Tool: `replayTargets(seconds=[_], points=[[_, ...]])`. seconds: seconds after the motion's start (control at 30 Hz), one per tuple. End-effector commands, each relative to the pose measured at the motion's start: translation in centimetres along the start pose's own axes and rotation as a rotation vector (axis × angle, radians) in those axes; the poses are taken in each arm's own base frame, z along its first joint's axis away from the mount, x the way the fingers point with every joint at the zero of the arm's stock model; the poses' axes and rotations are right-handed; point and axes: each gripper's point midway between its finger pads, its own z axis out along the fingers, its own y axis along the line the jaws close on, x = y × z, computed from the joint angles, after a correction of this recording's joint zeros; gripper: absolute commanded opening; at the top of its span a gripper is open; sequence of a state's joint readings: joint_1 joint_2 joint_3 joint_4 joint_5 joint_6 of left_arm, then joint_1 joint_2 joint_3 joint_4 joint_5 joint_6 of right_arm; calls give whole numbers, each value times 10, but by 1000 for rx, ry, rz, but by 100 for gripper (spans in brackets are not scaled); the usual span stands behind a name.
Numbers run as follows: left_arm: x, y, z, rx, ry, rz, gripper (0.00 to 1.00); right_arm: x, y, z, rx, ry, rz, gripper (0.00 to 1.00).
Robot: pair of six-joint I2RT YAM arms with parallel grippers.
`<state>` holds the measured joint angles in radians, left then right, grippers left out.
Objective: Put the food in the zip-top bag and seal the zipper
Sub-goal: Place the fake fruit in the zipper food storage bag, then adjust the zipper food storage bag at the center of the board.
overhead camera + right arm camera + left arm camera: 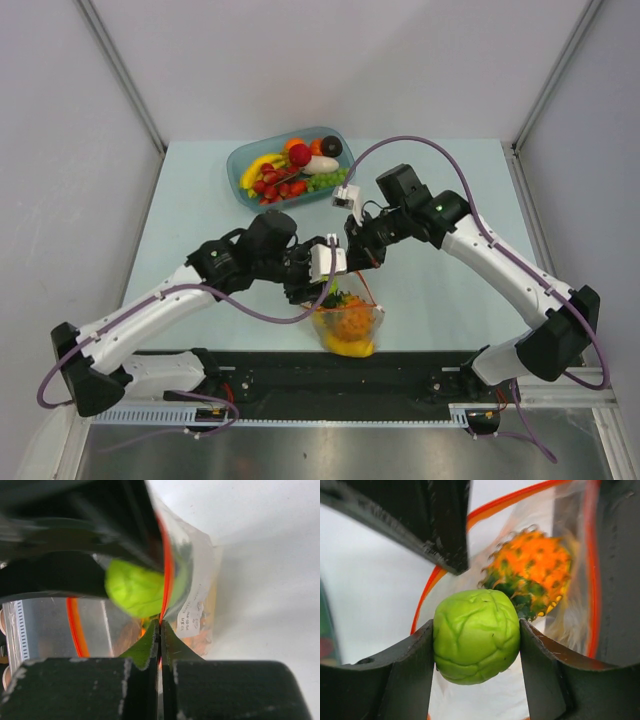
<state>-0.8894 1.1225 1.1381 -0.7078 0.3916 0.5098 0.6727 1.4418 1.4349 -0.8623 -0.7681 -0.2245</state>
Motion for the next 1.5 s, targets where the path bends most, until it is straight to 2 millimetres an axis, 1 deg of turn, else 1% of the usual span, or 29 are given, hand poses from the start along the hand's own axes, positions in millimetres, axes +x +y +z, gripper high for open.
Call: replayTargets(seconds=[0.0, 0.07, 0.13, 0.17, 0.2, 0.27, 0.3, 0.4, 0.5, 0.6, 0.63, 0.67, 0.73, 0.77, 0.83, 0.9, 0.93, 1.0, 1.03, 1.1, 1.13, 1.17, 1.2, 1.23, 1.3, 1.33, 1.4, 1.43, 1.47], points=[[18, 17, -8, -71, 147, 19, 52, -21, 18, -14, -15, -67, -97, 0], [19, 20, -10, -76, 177, 26, 52, -21, 18, -13, -17, -68, -99, 0], [28, 15, -11, -39, 228, 26, 57, -21, 18, -13, -23, -69, -100, 0], [27, 13, -12, -21, 228, 39, 62, -22, 19, -14, -22, -72, -103, 0], [30, 7, -14, 11, 245, 45, 72, -21, 19, -14, -20, -71, -105, 0], [20, 5, -22, 25, 211, 80, 85, -21, 19, -15, -20, -71, -110, 0], [14, 2, -25, 34, 186, 92, 99, -21, 19, -14, -20, -69, -109, 0], [-19, -1, -46, 23, 66, 156, 100, -21, 19, -15, -19, -71, -115, 0], [-45, -5, -66, 40, -8, 235, 100, -21, 19, -15, -22, -70, -118, 0], [-54, -11, -80, 62, -32, 327, 99, -22, 20, -15, -25, -71, -125, 0], [-53, -20, -83, 106, -42, 354, 99, -22, 19, -14, -24, -71, -124, 0], [-42, -28, -85, 160, -16, 414, 98, -22, 19, -14, -25, -70, -128, 0], [-29, -43, -84, 247, -2, 470, 93, -22, 19, -14, -25, -71, -129, 0], [-18, -50, -84, 294, 29, 459, 90, -22, 19, -14, -28, -72, -130, 0], [-9, -58, -77, 351, 47, 450, 87, -22, 19, -14, -30, -72, -131, 0], [-3, -59, -71, 365, 59, 450, 83, -22, 20, -14, -35, -72, -133, 0], [7, -58, -64, 362, 88, 442, 82, -22, 22, -14, -40, -73, -136, 0], [8, -50, -54, 319, 79, 465, 79, -24, 26, -15, -52, -80, -160, 0], [18, -49, -48, 311, 102, 454, 77, -24, 27, -15, -55, -82, -171, 0], [24, -41, -39, 276, 121, 465, 68, -24, 33, -13, -63, -77, -198, 0], [34, -41, -32, 286, 146, 444, 63, -25, 34, -12, -60, -77, -220, 0], [35, -39, -28, 278, 152, 430, 51, -25, 37, -10, -69, -73, -231, 0], [31, -37, -24, 265, 138, 396, 44, -26, 38, -9, -69, -74, -243, 0], [27, -36, -19, 261, 128, 369, 32, -27, 38, -7, -71, -72, -263, 0], [10, -34, -13, 221, 70, 304, 25, -30, 41, -3, -77, -69, -301, 0], [5, -33, -11, 201, 49, 284, 15, -32, 41, -2, -75, -67, -330, 0], [2, -33, -7, 166, 29, 197, 6, -40, 43, 2, -80, -71, -366, 0], [-6, -27, -4, 126, -9, 187, 0, -42, 40, 4, -76, -69, -389, 0], [-9, -26, -7, 101, -32, 174, 0, -47, 40, 5, -74, -79, -408, 0]])
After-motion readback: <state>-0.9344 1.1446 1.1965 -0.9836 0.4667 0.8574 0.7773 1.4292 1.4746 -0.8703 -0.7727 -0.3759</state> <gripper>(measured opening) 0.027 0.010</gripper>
